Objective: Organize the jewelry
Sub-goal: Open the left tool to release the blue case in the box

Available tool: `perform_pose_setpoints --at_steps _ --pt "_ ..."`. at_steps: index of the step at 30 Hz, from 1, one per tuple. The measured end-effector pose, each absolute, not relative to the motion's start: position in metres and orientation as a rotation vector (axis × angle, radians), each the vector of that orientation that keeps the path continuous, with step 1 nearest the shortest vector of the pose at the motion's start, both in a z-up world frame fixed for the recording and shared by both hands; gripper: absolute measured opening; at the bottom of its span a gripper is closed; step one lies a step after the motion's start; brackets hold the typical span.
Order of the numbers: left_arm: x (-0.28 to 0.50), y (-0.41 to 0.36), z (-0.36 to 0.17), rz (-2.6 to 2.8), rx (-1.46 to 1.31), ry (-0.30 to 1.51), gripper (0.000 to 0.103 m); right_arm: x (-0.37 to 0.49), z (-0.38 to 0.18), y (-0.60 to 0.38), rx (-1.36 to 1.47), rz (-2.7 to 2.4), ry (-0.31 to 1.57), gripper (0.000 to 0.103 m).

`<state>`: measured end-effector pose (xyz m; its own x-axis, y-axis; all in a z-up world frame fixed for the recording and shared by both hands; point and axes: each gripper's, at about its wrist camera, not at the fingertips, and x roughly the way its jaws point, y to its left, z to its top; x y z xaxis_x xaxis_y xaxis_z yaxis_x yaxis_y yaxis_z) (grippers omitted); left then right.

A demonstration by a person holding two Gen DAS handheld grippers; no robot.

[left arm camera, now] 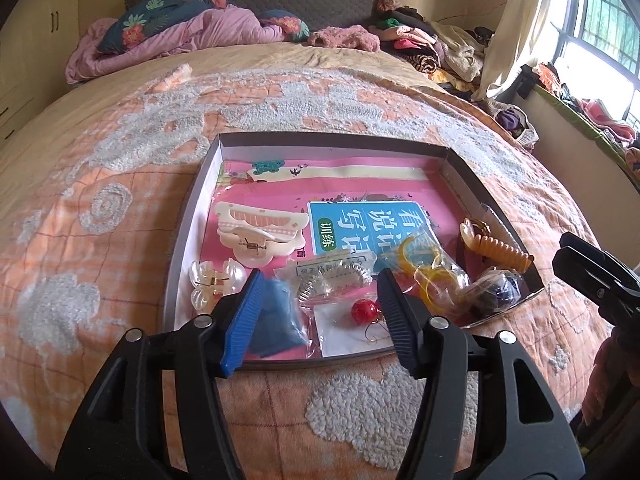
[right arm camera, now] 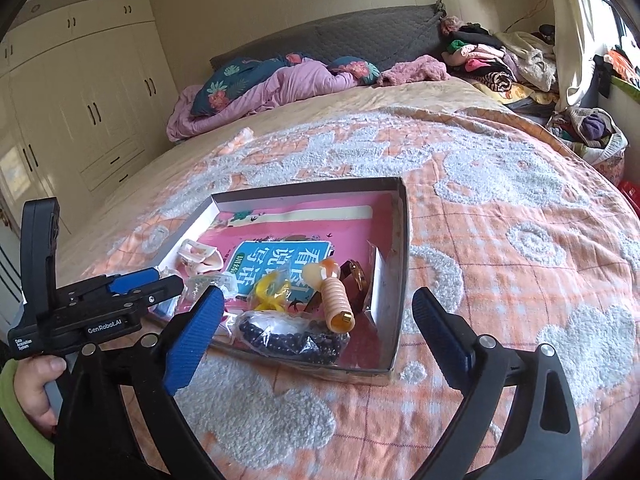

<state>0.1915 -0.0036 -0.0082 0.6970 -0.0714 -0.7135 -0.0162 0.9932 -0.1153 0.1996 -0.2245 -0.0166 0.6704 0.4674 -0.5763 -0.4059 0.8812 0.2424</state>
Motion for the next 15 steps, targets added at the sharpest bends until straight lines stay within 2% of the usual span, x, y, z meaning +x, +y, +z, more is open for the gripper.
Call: perform_pose_setpoints --at_steps 8,11,13,15 --pt "0.175 -0.006 0.011 -0.035 -0.117 0.78 0.068 0.177 0.001 -0.227 0.085 0.486 0.617 0.098" --pt "0.165 -0.006 0.021 -0.031 -0.116 0.756 0.084 0.167 0.009 -0.228 0.084 0.489 0.592 0.099" --pt "0.16 -0.007 0.026 -0.033 -0.112 0.743 0.084 0.159 0.015 -0.229 0.085 0.493 0.571 0.099" --pt "0.152 -0.008 0.033 -0.035 -0.113 0.728 0.092 0.152 0.02 -0.23 0.084 0.494 0.555 0.099"
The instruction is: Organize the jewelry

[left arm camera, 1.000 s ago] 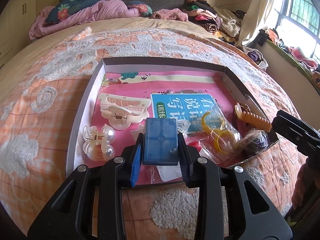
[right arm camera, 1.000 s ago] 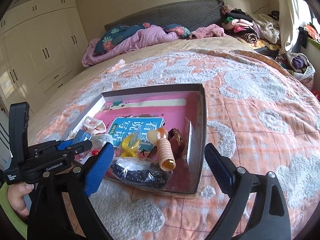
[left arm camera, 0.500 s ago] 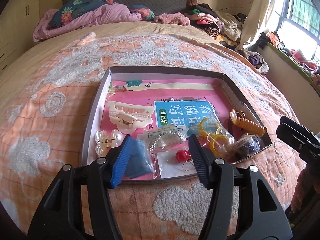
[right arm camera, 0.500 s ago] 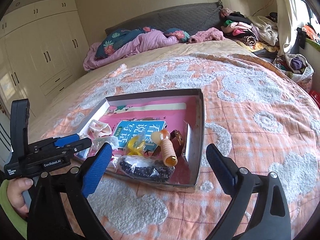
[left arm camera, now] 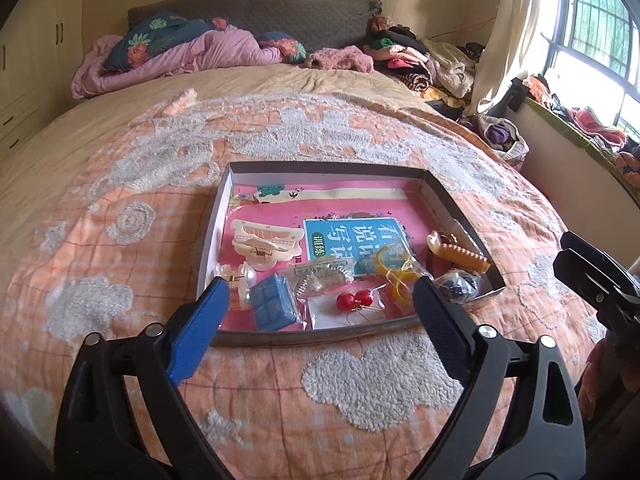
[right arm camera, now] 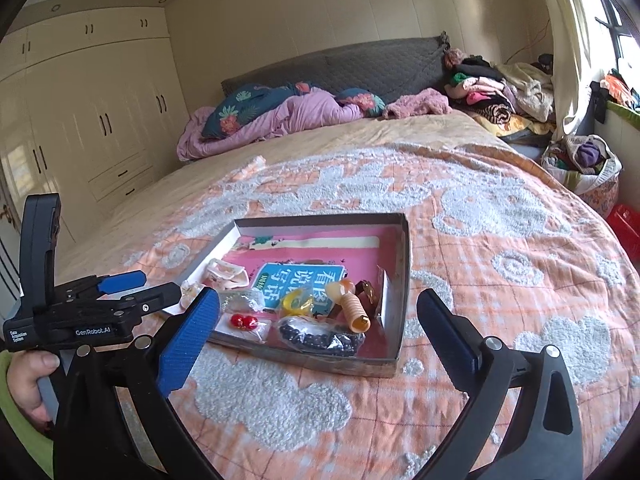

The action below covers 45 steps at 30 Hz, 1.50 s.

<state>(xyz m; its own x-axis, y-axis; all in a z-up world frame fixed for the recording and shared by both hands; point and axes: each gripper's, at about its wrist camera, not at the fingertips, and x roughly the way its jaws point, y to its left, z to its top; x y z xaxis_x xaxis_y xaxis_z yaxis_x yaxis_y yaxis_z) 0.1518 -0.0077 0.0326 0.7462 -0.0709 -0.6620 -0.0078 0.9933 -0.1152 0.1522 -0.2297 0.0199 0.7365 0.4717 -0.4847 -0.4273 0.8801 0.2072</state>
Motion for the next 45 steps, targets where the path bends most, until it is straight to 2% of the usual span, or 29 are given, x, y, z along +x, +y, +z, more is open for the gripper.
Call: perform_pose_setpoints --at_steps 13,31,45 --pt "0.114 -0.005 0.047 -0.022 -0.133 0.67 0.093 0.115 0.032 -0.232 0.047 0.502 0.501 0.099" --pt "0.082 -0.006 0.009 -0.004 -0.124 0.701 0.093 0.094 -0.004 -0.229 -0.003 0.474 0.593 0.099" --pt "0.076 -0.01 0.003 -0.015 -0.13 0.713 0.093 0.091 -0.009 -0.225 -0.01 0.482 0.606 0.099"
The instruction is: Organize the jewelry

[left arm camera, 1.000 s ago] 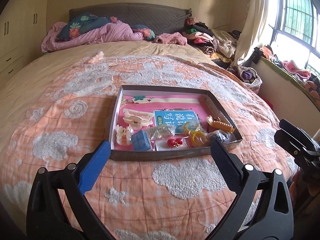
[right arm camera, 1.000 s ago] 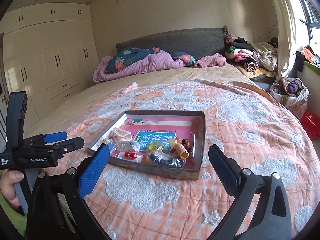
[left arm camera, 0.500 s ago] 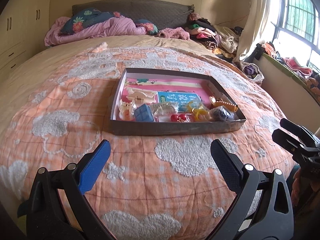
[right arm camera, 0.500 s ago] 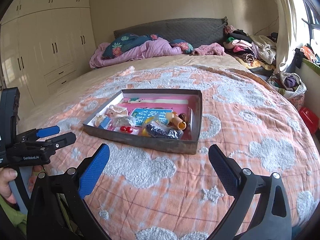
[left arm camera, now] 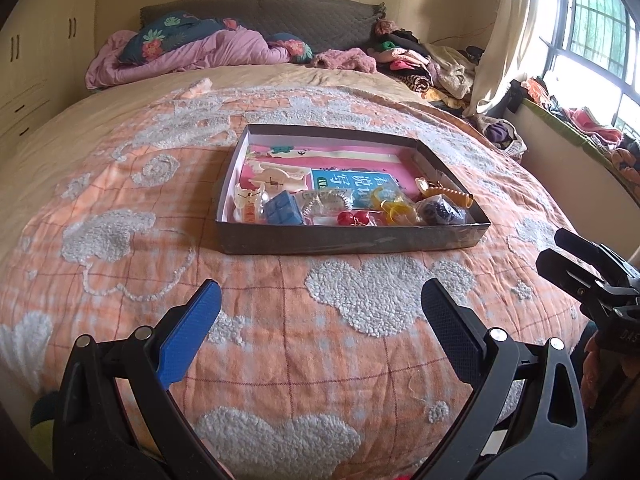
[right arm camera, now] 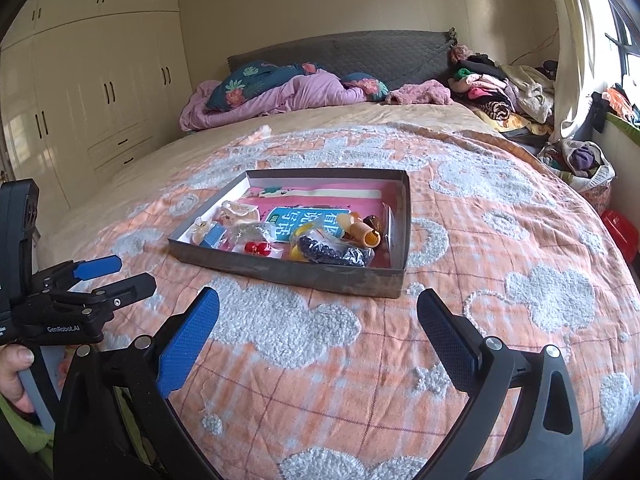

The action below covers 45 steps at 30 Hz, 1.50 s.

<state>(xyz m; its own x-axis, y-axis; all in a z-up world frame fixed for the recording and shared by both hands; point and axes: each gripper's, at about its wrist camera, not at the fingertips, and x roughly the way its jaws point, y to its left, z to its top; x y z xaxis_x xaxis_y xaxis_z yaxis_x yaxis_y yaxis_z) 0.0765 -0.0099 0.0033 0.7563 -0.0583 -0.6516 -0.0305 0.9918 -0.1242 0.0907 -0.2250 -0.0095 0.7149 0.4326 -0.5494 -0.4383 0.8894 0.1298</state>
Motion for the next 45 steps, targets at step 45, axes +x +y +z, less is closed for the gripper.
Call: perform_pose_setpoints --at_steps 45 --pt "0.0751 -0.0086 0.0029 -0.01 -0.129 0.722 0.094 0.0908 -0.0086 -0.2256 -0.009 0.478 0.602 0.099"
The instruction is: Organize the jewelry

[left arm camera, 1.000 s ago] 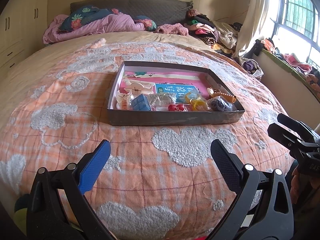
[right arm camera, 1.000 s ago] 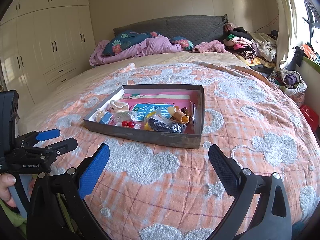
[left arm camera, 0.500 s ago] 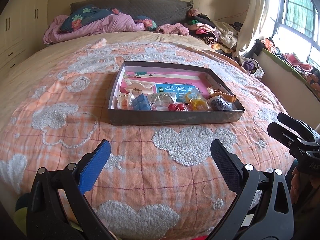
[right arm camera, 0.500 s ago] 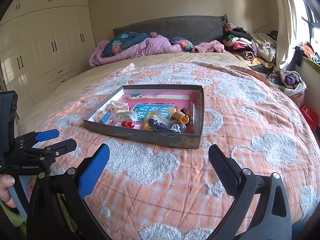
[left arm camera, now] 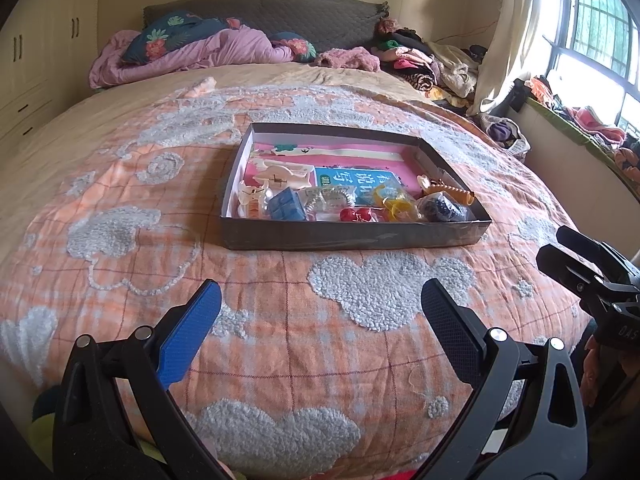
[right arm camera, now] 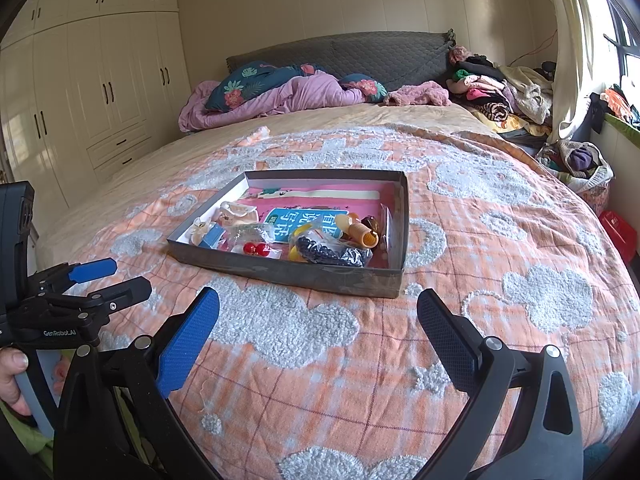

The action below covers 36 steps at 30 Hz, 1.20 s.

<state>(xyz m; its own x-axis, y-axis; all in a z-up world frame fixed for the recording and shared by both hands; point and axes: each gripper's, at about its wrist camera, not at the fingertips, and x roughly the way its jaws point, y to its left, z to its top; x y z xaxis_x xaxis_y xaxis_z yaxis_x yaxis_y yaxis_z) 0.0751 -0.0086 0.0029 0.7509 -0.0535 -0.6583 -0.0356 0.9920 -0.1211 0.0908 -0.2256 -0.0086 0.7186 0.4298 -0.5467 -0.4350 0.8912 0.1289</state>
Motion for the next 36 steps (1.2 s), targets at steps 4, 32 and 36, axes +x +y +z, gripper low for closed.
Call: perform_pose_setpoints --at_steps 4,32,36 --pt "0.075 -0.008 0.003 -0.008 -0.129 0.723 0.094 0.09 -0.009 -0.226 -0.009 0.478 0.603 0.099" --pt "0.076 -0.001 0.002 -0.001 -0.126 0.731 0.094 0.09 -0.009 -0.226 -0.01 0.478 0.601 0.099" --pt "0.077 0.0 0.001 -0.001 -0.122 0.739 0.094 0.09 -0.009 -0.226 -0.011 0.478 0.603 0.099"
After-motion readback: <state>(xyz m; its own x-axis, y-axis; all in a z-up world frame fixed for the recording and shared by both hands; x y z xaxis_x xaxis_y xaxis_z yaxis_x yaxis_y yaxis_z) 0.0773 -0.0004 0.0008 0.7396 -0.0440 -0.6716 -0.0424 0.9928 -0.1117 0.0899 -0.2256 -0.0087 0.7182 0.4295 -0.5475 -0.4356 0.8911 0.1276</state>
